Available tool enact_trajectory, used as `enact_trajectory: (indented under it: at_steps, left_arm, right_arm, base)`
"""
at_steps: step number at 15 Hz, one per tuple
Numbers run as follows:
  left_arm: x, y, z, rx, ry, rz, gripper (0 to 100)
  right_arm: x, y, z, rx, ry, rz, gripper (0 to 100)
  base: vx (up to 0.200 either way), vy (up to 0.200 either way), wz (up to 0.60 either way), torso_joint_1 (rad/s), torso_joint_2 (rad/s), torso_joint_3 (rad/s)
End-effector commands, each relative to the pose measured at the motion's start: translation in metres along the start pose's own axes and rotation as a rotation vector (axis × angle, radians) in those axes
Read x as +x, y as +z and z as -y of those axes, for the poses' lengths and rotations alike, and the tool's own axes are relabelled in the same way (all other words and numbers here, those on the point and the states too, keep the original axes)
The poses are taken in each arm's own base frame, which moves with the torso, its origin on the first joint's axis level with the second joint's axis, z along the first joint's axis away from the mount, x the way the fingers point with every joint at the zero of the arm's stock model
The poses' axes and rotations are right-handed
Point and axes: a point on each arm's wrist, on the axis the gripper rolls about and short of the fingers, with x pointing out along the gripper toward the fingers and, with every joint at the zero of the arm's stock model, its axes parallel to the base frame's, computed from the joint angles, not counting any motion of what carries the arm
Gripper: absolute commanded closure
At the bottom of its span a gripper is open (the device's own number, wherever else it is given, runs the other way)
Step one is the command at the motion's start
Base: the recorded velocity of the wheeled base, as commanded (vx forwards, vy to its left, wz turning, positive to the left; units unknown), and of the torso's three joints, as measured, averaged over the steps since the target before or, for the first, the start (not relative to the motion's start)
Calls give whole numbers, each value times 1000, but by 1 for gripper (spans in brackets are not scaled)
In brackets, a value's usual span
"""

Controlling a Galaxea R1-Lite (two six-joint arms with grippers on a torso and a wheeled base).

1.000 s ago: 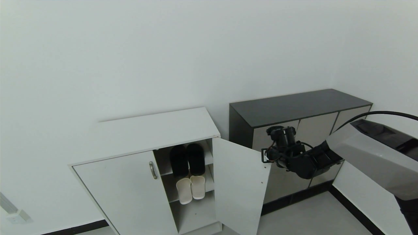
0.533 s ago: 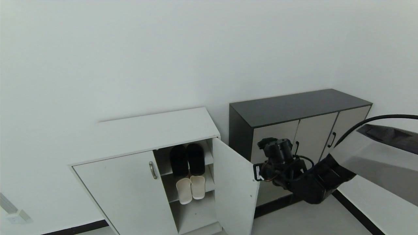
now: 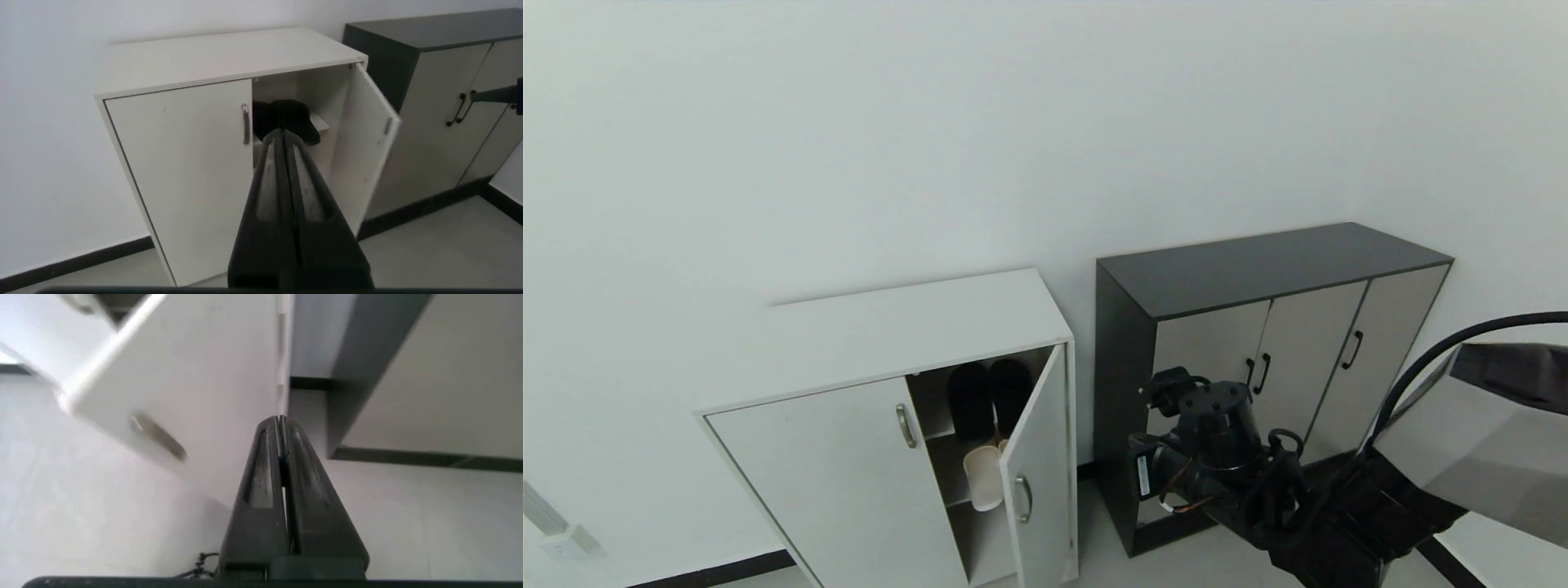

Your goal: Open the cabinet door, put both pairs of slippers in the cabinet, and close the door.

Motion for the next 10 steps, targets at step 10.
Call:
enact_trajectory:
  at_steps: [10]
  left_arm:
    - [0, 0, 0, 0, 1, -1, 100]
  right_arm:
    - [-10, -1, -9, -18, 33, -3, 100]
  base:
    - [0, 0, 300, 2, 1, 2]
